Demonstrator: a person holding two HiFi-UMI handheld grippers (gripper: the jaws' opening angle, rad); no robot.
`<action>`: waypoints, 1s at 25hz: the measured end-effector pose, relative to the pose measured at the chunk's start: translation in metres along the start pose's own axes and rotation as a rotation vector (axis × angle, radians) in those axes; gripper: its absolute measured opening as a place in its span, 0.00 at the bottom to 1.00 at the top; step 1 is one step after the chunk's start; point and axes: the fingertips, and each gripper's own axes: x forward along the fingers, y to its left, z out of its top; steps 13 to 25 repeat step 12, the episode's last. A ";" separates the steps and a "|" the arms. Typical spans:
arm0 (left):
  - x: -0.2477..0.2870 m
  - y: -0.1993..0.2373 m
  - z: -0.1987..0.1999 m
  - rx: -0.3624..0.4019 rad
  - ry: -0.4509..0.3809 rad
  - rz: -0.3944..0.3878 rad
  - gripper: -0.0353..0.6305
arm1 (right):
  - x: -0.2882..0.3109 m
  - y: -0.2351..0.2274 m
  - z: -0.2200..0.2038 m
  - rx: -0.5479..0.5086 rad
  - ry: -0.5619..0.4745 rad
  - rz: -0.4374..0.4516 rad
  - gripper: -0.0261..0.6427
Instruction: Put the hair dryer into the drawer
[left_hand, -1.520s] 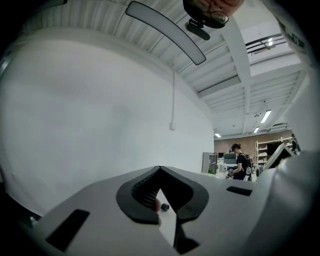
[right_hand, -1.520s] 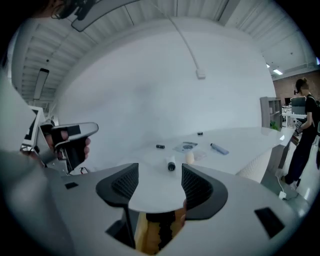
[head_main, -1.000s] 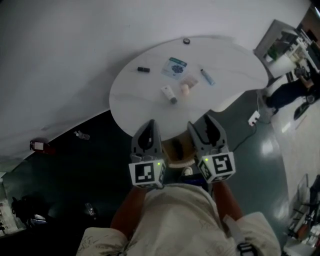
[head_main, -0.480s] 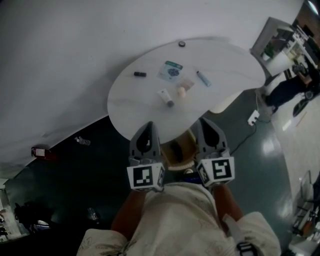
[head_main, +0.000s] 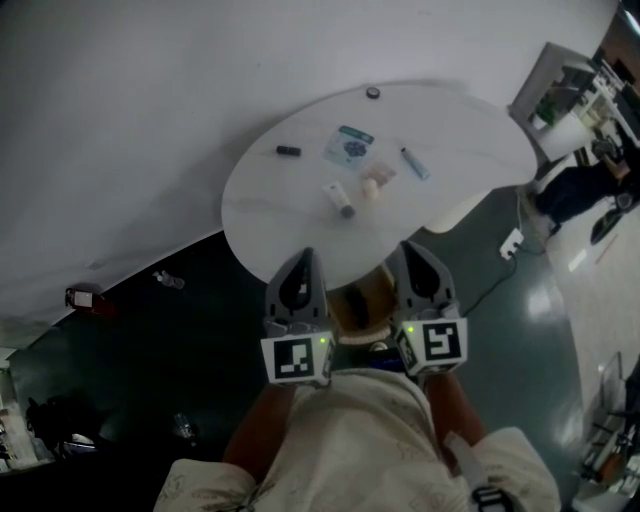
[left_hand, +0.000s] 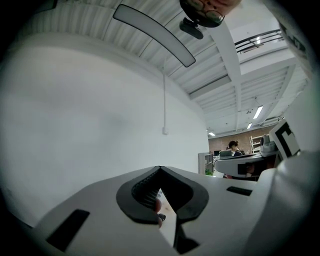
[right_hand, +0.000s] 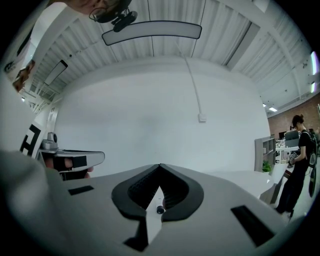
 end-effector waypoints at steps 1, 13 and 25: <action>0.000 0.001 -0.001 -0.003 0.002 0.003 0.06 | 0.000 0.000 -0.001 0.001 0.002 -0.001 0.05; -0.001 0.001 -0.007 0.003 0.018 0.008 0.06 | -0.001 -0.003 -0.009 -0.004 0.023 -0.002 0.05; -0.001 0.001 -0.007 0.003 0.018 0.008 0.06 | -0.001 -0.003 -0.009 -0.004 0.023 -0.002 0.05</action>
